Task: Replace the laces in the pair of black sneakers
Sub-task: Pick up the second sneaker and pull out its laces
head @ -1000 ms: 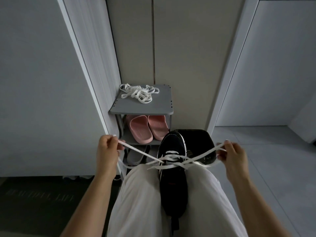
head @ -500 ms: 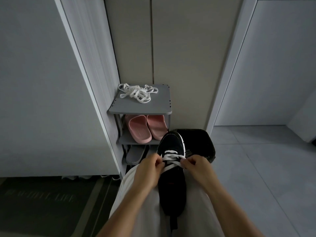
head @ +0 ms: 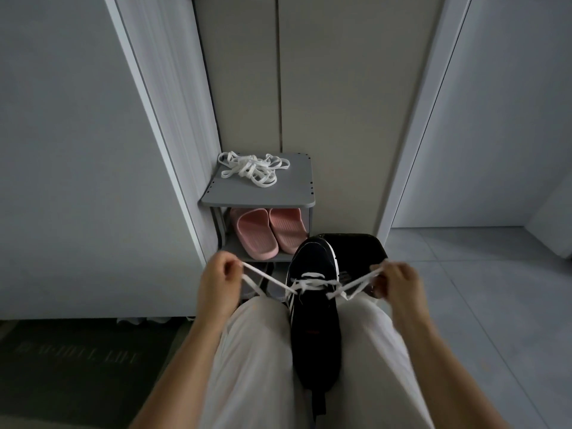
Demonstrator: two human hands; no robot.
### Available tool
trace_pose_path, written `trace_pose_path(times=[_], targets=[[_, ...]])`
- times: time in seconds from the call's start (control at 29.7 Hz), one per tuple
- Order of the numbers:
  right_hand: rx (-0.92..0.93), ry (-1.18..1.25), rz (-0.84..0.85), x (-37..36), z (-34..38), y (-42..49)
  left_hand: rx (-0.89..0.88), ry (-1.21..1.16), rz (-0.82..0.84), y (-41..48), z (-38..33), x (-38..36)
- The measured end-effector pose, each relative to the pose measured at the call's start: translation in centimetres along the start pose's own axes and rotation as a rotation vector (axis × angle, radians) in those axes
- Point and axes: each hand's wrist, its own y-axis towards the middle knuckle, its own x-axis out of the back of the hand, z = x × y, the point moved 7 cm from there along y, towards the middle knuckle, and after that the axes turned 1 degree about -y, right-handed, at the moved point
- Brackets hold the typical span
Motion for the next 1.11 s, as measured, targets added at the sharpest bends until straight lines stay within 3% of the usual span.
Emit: trace_pose_path(times=[0.13, 0.2, 0.27, 0.37, 0.44, 0.5, 0.67, 0.77, 0.84, 0.91, 1.01, 1.11], targets=[[0.073, 0.276, -0.227, 5.9, 3.0, 1.8, 0.070, -0.046, -0.263, 1.0, 1.1, 4.2], [0.047, 0.174, -0.187, 6.3, 3.6, 2.0, 0.032, 0.023, -0.182, 1.6, 1.0, 3.6], [-0.031, -0.117, 0.018, 4.4, 3.2, 1.3, -0.038, 0.180, 0.036, 1.5, 0.8, 1.1], [-0.083, -0.778, 0.423, 0.7, 0.5, -1.2, -0.237, 0.415, 0.147, -0.3, -0.2, -2.4], [0.136, -1.121, 0.377, -0.5, 0.4, -1.6, -0.353, 0.363, 0.254, -1.8, -1.3, -4.9], [0.282, -1.039, 0.311, -1.9, 0.8, -1.9, -0.386, 0.327, 0.378, -3.0, -2.0, -7.1], [0.393, -0.956, 0.429, -5.1, -0.5, -1.9, -0.337, 0.359, 0.441, -2.7, -2.3, -8.3], [0.352, -0.887, 0.474, -5.2, -0.3, -2.3, -0.294, 0.245, 0.533, -3.3, -2.5, -8.0], [0.280, -0.846, 0.622, -5.6, -0.4, -3.5, -0.192, 0.064, 0.637, -4.2, -2.6, -8.0], [0.210, -0.772, 0.749, -6.2, -0.4, -4.7, -0.162, 0.008, 0.610, -4.0, -2.4, -8.1], [0.223, -0.663, 0.576, -5.4, 0.4, -3.4, -0.102, 0.067, 0.450, -2.6, -1.1, -7.7], [0.214, -0.668, 0.478, -5.1, 0.3, -2.3, -0.093, 0.098, 0.446, -2.2, -0.7, -8.5]])
